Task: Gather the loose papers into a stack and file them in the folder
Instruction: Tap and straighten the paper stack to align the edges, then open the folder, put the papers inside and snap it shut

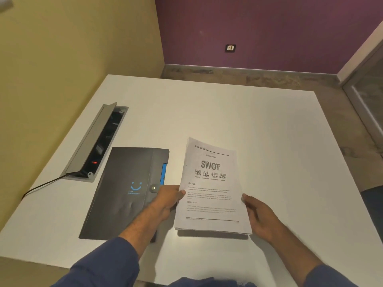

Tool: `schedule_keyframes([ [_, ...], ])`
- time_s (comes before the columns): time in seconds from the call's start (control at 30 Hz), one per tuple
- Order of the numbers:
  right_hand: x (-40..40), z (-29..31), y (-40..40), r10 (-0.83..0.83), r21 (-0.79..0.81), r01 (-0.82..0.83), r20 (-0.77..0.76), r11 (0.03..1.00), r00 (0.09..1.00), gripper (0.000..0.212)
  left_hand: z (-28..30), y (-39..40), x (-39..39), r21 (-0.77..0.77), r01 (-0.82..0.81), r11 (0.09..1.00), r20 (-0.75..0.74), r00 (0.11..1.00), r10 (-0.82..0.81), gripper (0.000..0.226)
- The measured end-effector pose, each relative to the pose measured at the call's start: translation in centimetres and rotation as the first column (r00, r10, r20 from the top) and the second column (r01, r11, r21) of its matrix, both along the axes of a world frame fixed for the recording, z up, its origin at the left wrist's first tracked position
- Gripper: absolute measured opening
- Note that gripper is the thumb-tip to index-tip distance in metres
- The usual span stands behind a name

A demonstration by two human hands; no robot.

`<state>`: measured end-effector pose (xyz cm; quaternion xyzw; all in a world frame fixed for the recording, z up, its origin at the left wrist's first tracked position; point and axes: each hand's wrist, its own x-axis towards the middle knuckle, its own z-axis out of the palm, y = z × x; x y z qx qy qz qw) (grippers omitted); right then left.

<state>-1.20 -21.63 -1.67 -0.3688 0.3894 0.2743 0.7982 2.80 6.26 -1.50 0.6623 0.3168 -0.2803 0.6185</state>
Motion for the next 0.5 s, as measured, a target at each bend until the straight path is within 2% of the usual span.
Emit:
schedule_keyframes([
  [0.1, 0.3, -0.1, 1.2, 0.168, -0.060, -0.170, -0.039, 0.984, 0.985, 0.032, -0.5, 0.1, -0.1, -0.006, 0.022, 1.000, 0.006, 1.000, -0.022, 0.022],
  [0.3, 0.7, -1.6, 1.8, 0.287, -0.380, -0.271, -0.015, 0.885, 0.958, 0.027, -1.8, 0.8, -0.9, 0.107, 0.113, 0.988, 0.065, 0.991, -0.120, 0.017],
  [0.37, 0.7, -1.9, 1.9, 0.310, -0.463, -0.271, 0.007, 0.844, 0.951, 0.027, -2.1, 1.1, -1.0, 0.201, 0.134, 0.970, 0.125, 0.979, -0.161, 0.026],
  [0.43, 0.8, -2.2, 2.0, 0.317, -0.523, -0.261, 0.019, 0.811, 0.948, 0.027, -2.1, 1.7, -1.3, 0.341, 0.079, 0.937, 0.210, 0.965, -0.158, 0.029],
  [0.5, 0.8, -2.5, 2.0, 0.327, -0.562, -0.257, 0.025, 0.787, 0.945, 0.027, -2.2, 2.7, -1.4, 0.614, 0.028, 0.789, 0.271, 0.931, -0.245, 0.021],
])
